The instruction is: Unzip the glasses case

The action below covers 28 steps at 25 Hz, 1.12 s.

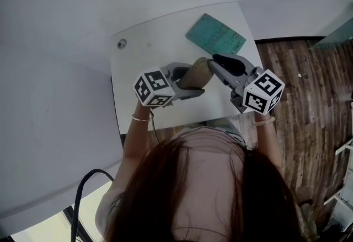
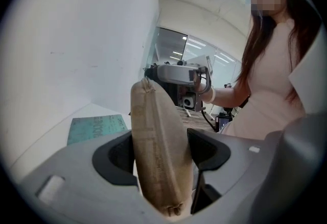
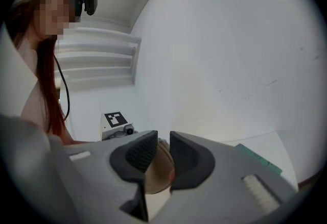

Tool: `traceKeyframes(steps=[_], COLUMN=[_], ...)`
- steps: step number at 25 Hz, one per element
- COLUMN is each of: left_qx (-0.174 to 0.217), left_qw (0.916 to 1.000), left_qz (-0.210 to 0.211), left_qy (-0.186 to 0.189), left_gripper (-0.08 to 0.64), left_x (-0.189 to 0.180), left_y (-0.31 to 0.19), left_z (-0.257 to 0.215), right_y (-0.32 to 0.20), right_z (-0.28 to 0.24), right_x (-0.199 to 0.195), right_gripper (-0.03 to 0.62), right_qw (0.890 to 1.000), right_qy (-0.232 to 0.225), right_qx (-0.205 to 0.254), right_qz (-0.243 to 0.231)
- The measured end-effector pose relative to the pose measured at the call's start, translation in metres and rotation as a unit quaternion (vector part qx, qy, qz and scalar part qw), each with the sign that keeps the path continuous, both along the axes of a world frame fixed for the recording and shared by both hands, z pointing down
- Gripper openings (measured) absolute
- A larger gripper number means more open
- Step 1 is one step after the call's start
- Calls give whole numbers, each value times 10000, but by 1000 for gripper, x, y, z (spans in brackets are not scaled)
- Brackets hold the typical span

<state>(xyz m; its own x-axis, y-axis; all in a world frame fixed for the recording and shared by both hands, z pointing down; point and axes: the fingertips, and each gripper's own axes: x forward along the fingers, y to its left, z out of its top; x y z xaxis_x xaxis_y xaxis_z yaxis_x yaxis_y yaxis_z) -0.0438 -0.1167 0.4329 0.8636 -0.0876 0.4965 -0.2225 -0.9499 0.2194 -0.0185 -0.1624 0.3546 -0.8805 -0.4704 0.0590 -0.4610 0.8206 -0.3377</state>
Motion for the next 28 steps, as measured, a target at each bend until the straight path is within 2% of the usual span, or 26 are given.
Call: traceKeyframes(steps=[6, 14, 20, 28], left_qx=[185, 465, 578, 538], left_qw=[9995, 9972, 9944, 9935], left_qz=[246, 579, 872, 1003], left_qy=[10, -69, -150, -52], left_gripper=[310, 310, 308, 307], left_x=[5, 13, 15, 23], left_y=[3, 5, 8, -1], left_z=[-12, -25, -29, -36], right_y=[9, 9, 15, 14], right_z=[-14, -22, -28, -38], right_x=[6, 6, 6, 14], right_gripper=[89, 117, 146, 146], right_qw=[9972, 9909, 9809, 9755], right_qy=[-363, -268, -317, -449], right_qx=[-15, 167, 147, 291], right_qz=[-649, -1311, -1915, -2133])
